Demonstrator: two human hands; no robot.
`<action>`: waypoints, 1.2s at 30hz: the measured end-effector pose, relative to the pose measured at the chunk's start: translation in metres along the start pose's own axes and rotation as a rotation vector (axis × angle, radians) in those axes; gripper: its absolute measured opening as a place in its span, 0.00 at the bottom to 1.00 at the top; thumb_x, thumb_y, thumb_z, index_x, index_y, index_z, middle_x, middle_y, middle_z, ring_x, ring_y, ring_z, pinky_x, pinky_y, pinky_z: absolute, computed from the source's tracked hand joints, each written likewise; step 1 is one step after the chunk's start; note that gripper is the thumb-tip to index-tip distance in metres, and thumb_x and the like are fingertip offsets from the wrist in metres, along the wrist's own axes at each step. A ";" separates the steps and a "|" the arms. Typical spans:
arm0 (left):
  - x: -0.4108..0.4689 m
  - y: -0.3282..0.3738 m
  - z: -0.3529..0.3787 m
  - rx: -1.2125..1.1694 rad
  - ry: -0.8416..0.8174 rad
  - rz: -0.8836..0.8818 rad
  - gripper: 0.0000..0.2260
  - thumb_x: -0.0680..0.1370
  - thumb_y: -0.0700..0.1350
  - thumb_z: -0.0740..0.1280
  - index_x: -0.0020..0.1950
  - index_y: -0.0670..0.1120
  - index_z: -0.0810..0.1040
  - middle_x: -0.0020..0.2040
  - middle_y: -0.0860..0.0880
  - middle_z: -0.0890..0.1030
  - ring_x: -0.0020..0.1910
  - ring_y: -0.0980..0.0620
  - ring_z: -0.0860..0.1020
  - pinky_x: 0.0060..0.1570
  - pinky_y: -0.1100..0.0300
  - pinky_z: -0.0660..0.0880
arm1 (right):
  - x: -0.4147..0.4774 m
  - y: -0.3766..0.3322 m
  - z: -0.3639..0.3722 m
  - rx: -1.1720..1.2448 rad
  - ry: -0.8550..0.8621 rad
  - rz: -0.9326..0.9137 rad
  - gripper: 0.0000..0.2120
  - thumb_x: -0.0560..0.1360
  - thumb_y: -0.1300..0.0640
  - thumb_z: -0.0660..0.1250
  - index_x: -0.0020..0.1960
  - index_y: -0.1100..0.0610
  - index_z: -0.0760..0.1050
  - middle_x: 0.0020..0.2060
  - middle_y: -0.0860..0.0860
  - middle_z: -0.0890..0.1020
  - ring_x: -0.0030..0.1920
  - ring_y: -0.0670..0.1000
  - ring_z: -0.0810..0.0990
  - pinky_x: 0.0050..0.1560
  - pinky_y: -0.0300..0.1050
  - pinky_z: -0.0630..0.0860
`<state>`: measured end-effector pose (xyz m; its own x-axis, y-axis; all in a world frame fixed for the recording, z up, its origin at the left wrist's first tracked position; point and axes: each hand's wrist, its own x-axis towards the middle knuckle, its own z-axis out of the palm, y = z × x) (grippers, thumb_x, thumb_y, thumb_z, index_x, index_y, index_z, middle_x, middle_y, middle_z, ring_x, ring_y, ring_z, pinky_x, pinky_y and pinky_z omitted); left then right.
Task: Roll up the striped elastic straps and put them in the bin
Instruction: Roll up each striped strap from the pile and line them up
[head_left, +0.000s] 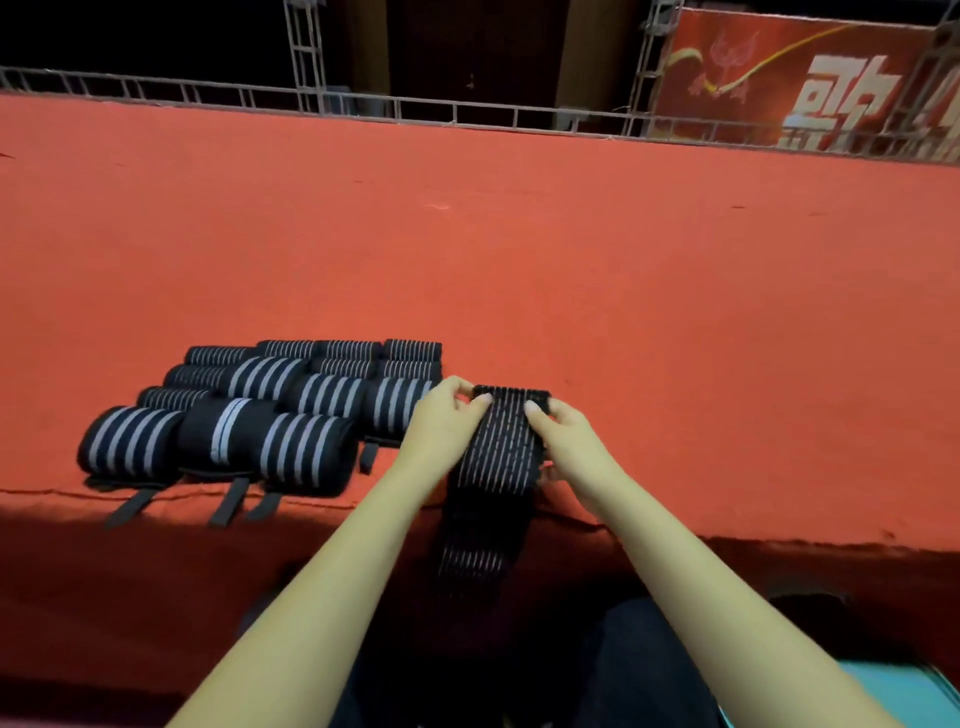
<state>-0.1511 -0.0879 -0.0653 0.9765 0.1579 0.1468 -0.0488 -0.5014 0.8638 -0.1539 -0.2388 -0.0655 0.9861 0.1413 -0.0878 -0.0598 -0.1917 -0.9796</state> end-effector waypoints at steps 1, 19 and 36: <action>0.003 -0.007 0.008 0.022 -0.012 -0.013 0.07 0.80 0.48 0.65 0.51 0.46 0.74 0.39 0.54 0.74 0.40 0.56 0.73 0.35 0.64 0.65 | 0.009 0.008 0.000 -0.051 0.051 -0.010 0.10 0.83 0.55 0.56 0.54 0.60 0.74 0.41 0.52 0.77 0.37 0.48 0.76 0.34 0.42 0.74; 0.056 -0.049 0.054 0.056 0.028 -0.045 0.08 0.81 0.48 0.63 0.53 0.44 0.77 0.53 0.47 0.78 0.53 0.51 0.75 0.49 0.62 0.67 | 0.076 0.048 -0.012 0.025 0.147 -0.012 0.13 0.79 0.60 0.64 0.35 0.58 0.74 0.25 0.45 0.73 0.24 0.41 0.69 0.26 0.36 0.63; 0.030 -0.042 0.044 -0.414 0.013 0.026 0.03 0.78 0.45 0.68 0.45 0.50 0.80 0.41 0.55 0.82 0.41 0.65 0.78 0.43 0.72 0.72 | 0.050 0.058 -0.016 0.340 0.138 -0.101 0.08 0.76 0.55 0.68 0.46 0.58 0.83 0.33 0.45 0.79 0.33 0.42 0.75 0.33 0.34 0.71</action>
<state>-0.1110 -0.0997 -0.1186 0.9713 0.1615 0.1746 -0.1560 -0.1216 0.9803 -0.1058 -0.2582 -0.1241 0.9999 0.0061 0.0145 0.0134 0.1528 -0.9882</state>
